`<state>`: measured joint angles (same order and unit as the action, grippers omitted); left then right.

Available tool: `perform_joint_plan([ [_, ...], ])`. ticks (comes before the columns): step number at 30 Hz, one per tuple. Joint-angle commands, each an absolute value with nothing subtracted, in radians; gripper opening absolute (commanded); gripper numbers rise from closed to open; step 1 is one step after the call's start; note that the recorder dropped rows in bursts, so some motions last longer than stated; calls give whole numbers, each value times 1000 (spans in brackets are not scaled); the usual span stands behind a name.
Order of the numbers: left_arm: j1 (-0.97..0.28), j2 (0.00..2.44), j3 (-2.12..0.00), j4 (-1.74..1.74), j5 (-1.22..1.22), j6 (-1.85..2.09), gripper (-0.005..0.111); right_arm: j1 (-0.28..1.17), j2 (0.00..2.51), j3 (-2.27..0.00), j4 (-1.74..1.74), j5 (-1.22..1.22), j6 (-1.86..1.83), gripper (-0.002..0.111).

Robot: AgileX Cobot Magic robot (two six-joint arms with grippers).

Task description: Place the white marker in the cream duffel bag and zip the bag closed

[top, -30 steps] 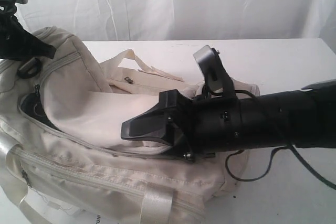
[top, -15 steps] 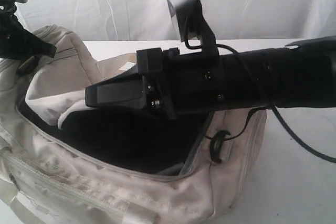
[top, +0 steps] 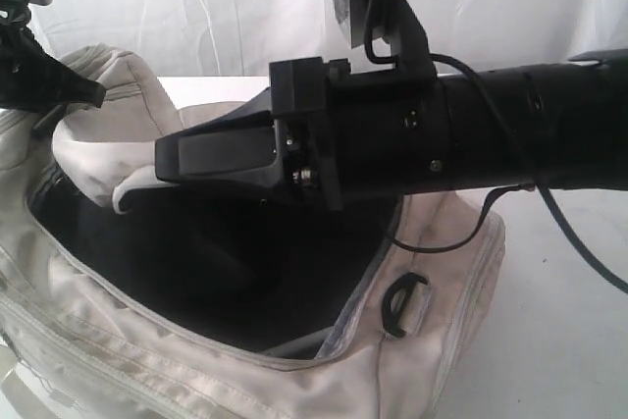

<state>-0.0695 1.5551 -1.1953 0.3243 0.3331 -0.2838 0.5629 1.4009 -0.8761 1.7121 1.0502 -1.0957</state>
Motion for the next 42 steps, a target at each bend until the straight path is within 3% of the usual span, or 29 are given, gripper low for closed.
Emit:
perform_joint_plan([
  [1, -66, 1546, -1199, 322, 317, -288, 4, 567, 1387, -883, 1616, 1101, -1006, 0],
  [8, -66, 1546, -1199, 322, 317, -288, 17, 567, 1387, -883, 1437, 1072, -841, 1],
  [10, -66, 1546, -1199, 322, 317, -288, 19, 567, 1387, -883, 1356, 1040, -797, 6],
  [16, -66, 1546, -1199, 318, 315, -288, 29, 567, 1387, -883, 1186, 978, -670, 51],
  [18, -66, 1546, -1199, 315, 315, -288, 32, 567, 1387, -883, 1186, 978, -665, 58],
  [22, -66, 1546, -1199, 315, 315, -290, 32, 567, 1387, -883, 1082, 990, -650, 58],
  [28, -66, 1546, -1199, 315, 329, -290, 32, 567, 1363, -883, 501, 990, -361, 58],
  [42, -66, 1546, -1199, 315, 339, -290, 32, 567, 1086, -883, 211, 1041, -101, 58],
])
